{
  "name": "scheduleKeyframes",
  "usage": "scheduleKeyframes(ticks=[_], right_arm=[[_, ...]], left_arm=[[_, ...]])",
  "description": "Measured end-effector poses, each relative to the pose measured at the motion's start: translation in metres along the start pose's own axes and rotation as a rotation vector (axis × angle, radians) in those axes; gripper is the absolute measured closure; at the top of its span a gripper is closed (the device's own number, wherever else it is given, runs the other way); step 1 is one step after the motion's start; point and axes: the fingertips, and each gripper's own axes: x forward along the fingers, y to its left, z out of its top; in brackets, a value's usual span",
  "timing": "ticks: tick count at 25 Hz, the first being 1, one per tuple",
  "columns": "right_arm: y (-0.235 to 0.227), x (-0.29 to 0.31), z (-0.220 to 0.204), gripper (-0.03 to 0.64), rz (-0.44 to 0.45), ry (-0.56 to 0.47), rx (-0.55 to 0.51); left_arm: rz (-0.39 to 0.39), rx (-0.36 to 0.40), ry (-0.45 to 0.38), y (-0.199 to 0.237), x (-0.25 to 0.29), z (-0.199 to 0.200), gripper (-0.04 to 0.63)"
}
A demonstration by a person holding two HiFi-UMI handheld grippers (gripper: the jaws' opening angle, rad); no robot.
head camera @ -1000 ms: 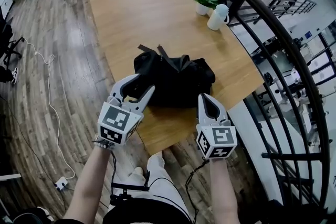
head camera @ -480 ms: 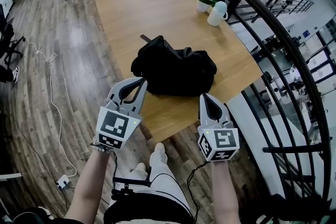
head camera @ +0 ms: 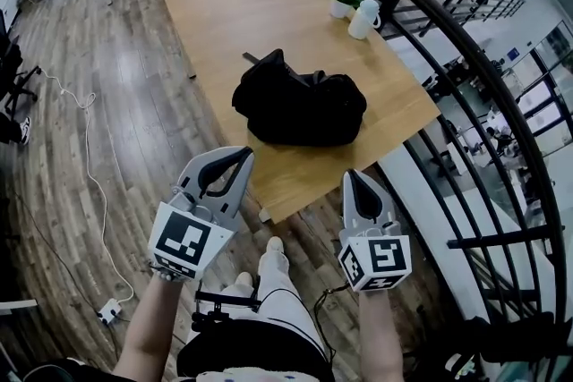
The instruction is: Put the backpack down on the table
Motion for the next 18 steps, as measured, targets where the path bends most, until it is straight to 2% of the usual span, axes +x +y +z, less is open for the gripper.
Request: scheduleKeyframes(ticks=[8,18], right_arm=[[0.034,-0.046,0.008,0.607,-0.027,-0.042,-0.036],[0.058,-0.106,0.005,0.607,-0.092,-0.062,0.030]], left_arm=[[-0.058,-0.011,0.007,-0.024,-0.047,-0.004,0.589],[-0.075,-0.050,0.017,-0.043,-0.104,-0.013,0.589]])
